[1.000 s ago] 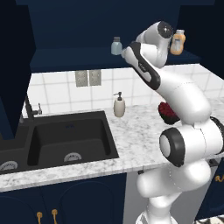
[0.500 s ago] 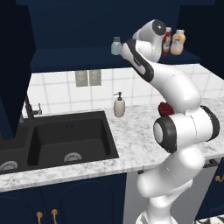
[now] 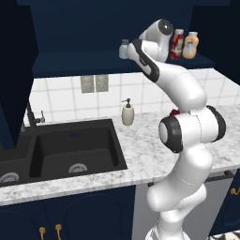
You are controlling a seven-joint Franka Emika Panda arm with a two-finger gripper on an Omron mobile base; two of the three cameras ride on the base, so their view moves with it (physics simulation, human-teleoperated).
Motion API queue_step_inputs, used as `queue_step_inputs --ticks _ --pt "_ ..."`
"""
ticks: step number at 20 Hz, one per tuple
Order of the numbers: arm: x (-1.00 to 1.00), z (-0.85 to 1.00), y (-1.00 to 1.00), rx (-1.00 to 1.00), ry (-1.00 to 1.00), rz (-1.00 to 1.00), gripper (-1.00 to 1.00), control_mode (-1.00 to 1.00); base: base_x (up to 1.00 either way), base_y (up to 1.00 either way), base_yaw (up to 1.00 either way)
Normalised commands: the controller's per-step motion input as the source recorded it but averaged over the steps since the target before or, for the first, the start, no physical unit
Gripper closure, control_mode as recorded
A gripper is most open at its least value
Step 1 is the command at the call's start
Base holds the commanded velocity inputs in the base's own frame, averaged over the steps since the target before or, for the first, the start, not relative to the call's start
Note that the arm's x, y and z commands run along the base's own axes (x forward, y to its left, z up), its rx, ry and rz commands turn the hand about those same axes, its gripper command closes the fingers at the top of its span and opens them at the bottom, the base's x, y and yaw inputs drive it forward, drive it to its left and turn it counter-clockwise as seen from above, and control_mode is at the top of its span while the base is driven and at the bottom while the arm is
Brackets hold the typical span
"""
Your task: Put the shaker and condiment bottle from the counter next to their counterparts in the cabinet.
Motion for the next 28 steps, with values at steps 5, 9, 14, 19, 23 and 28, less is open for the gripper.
queue_step_inputs --ticks 5,9,14,19,23,28 --pt "0.3 -0.51 0.0 0.0 0.02 0.0 1.0 -1.0 0.0 0.0 0.0" --pt "0.23 -0.5 0.0 0.0 0.0 0.0 1.0 -1.0 0.0 0.0 0.0" --pt "0.09 -0.34 0.17 -0.02 0.0 0.0 -1.0 -1.0 0.0 0.0 0.0" --pt "0.13 -0.27 0.06 -0.01 0.0 0.0 -1.0 -1.0 0.0 0.0 0.0" --pt "0.29 -0.17 0.0 0.0 0.0 0.0 -1.0 -1.0 0.0 0.0 0.0" --pt "0.48 -0.01 0.0 -0.01 -0.01 0.0 -1.0 -1.0 0.0 0.0 0.0"
